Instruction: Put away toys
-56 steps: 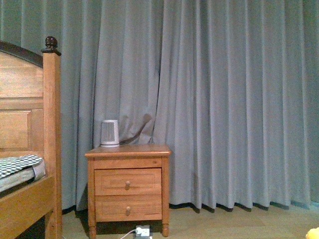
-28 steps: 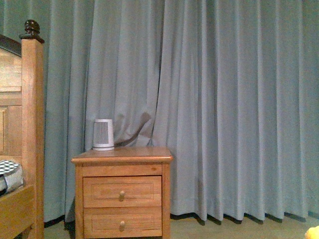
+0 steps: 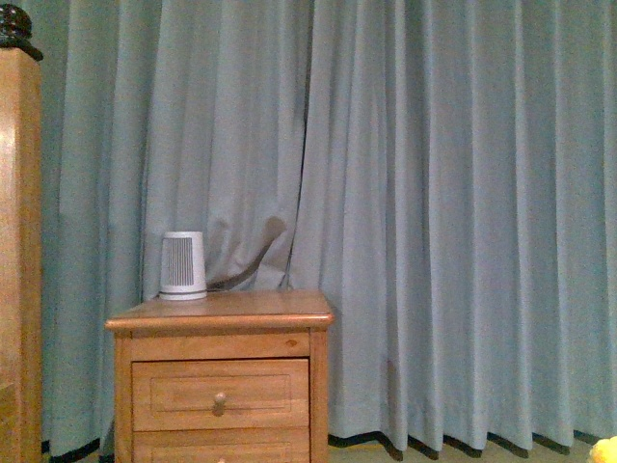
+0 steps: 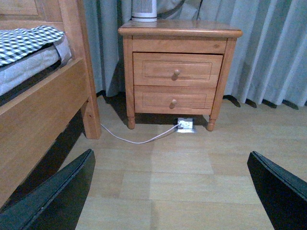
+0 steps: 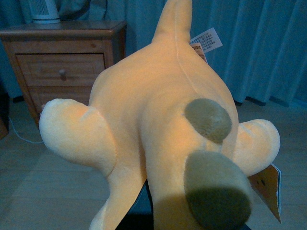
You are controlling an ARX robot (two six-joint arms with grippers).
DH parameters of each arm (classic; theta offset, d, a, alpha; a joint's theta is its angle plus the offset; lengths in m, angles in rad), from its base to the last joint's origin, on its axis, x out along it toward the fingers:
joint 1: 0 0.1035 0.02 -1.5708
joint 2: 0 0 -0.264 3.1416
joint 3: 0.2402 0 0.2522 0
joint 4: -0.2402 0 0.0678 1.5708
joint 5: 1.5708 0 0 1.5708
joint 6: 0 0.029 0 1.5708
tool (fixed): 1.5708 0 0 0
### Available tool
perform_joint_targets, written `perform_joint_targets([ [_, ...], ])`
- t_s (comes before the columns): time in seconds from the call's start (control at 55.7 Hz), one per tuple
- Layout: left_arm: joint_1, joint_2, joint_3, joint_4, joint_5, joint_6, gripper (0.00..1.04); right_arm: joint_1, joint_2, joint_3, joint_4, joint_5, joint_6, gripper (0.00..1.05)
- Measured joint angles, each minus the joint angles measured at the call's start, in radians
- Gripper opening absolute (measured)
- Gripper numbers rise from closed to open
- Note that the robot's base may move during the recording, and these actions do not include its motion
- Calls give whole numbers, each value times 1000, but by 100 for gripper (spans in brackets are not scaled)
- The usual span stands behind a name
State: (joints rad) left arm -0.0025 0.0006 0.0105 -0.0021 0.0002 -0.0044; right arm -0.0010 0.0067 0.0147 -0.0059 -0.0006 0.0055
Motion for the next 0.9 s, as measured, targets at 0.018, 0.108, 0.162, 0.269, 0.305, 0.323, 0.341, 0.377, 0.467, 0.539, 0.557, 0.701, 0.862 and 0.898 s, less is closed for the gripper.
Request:
perform_joint_targets([
  [0.018, 0, 0, 0, 0, 0, 0, 98, 0, 0, 0, 0, 0, 0, 6],
  [0.108, 0, 0, 0, 0, 0, 0, 98, 0, 0, 0, 0, 0, 0, 6],
  [0.162, 0, 0, 0, 0, 0, 0, 98, 0, 0, 0, 0, 0, 0, 6],
  [0.269, 0, 0, 0, 0, -1, 0, 98, 0, 0, 0, 0, 0, 0, 6],
  [0.305, 0, 0, 0, 0, -1, 0, 98, 0, 0, 0, 0, 0, 0, 6],
  [0.323, 0, 0, 0, 0, 0, 0, 98, 0, 0, 0, 0, 0, 0, 6],
  [0.341, 0, 0, 0, 0, 0, 0, 98, 0, 0, 0, 0, 0, 0, 6],
  [0.377, 0, 0, 0, 0, 0, 0, 98, 0, 0, 0, 0, 0, 0, 6],
  [0.467, 0, 0, 0, 0, 0, 0, 98, 0, 0, 0, 0, 0, 0, 6],
  [0.539, 0, 0, 0, 0, 0, 0, 98, 0, 0, 0, 0, 0, 0, 6],
  [0.557, 0, 0, 0, 0, -1, 0, 98, 0, 0, 0, 0, 0, 0, 6],
  [0.701, 0, 0, 0, 0, 0, 0, 98, 0, 0, 0, 0, 0, 0, 6],
  [0.862, 0, 0, 0, 0, 0, 0, 98, 0, 0, 0, 0, 0, 0, 6],
  [0.898, 0, 0, 0, 0, 0, 0, 98, 0, 0, 0, 0, 0, 0, 6],
])
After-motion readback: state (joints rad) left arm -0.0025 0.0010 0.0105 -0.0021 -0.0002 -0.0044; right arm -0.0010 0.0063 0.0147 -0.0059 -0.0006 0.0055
